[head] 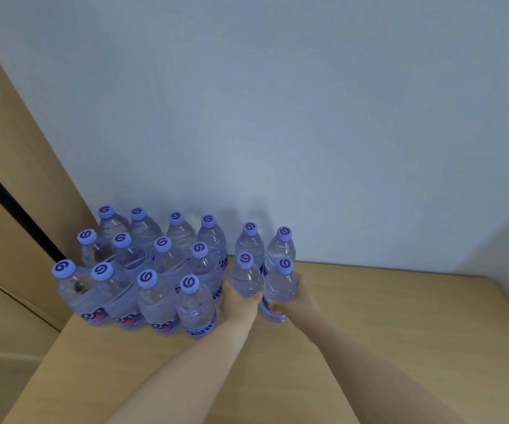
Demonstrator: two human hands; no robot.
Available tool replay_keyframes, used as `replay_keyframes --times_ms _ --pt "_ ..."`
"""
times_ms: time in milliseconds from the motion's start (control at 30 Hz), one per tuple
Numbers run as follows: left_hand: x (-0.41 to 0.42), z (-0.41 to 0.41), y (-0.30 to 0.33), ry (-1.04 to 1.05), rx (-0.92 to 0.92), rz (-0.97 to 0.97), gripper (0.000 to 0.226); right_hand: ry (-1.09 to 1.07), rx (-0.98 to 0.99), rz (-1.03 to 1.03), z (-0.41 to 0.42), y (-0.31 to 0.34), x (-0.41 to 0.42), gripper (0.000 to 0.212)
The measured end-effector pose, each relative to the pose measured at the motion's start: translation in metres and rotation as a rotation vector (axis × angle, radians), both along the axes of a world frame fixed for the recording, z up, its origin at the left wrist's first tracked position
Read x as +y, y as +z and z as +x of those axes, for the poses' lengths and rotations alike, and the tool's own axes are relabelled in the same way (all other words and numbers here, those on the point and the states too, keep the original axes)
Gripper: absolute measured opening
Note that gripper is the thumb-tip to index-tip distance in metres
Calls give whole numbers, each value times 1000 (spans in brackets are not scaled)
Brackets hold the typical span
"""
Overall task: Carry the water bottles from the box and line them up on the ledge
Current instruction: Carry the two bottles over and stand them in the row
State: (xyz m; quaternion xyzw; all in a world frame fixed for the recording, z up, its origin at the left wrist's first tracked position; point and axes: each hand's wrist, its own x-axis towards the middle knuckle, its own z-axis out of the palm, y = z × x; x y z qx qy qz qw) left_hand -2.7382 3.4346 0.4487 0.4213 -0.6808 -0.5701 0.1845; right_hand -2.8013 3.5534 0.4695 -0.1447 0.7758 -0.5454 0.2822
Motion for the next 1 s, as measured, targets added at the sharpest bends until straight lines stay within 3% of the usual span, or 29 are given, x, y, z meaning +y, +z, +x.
replay_keyframes --times_ms 233,367,600,767,933,1000 --pt "-1 0 -3 28 -21 86 46 -25 -9 -47 8 3 -5 19" --pt "-5 3 -5 65 -45 31 36 -83 -11 -16 8 0 -7 41" --pt "-13 4 -1 -104 -15 -46 26 -126 -39 -15 11 0 -12 48" --pt "-18 4 -3 -161 -21 -97 25 -78 -6 -49 13 2 -14 15" --pt "-19 5 -4 -161 6 -77 21 -127 -13 -16 14 3 -15 20" --pt "-19 5 -4 -161 24 -86 24 -162 -30 14 14 2 -15 33"
